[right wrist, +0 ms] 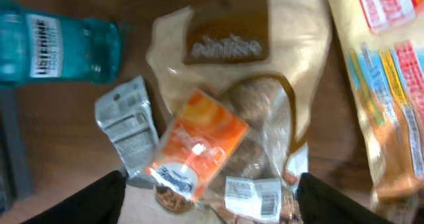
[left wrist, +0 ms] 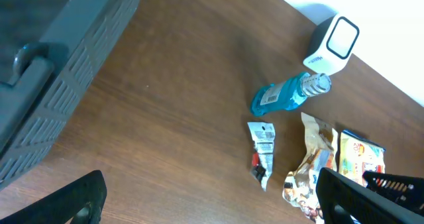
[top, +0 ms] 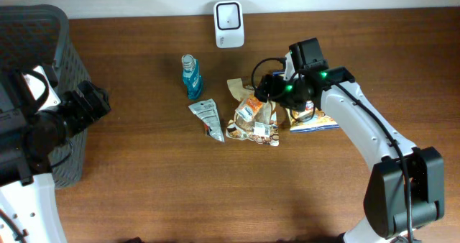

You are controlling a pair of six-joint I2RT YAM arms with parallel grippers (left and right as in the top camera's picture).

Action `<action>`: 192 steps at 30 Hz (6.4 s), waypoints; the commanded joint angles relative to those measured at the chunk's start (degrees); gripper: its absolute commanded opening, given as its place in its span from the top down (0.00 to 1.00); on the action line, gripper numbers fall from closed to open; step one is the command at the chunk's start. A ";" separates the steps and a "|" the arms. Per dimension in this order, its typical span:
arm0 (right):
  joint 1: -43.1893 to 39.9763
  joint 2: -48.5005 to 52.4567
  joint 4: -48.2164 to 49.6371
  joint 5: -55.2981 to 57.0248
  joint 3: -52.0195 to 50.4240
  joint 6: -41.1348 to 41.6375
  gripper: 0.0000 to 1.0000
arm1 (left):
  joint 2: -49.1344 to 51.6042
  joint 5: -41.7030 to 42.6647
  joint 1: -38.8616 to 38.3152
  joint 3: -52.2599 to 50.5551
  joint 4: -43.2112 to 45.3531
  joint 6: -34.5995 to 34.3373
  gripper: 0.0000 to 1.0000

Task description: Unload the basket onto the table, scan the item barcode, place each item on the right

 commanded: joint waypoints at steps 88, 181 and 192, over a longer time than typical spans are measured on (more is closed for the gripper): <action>4.00 14.01 -27.85 -17.22 26.12 -20.96 0.96 | -0.02 0.48 0.31 -0.13 -0.07 -0.57 0.01; -0.83 8.24 -26.34 17.94 21.09 -11.91 0.64 | -0.02 0.48 0.31 -0.13 -0.07 -0.57 0.01; 0.74 8.24 -14.34 13.86 9.88 -12.98 0.12 | -0.02 0.48 0.31 -0.13 -0.07 -0.57 0.01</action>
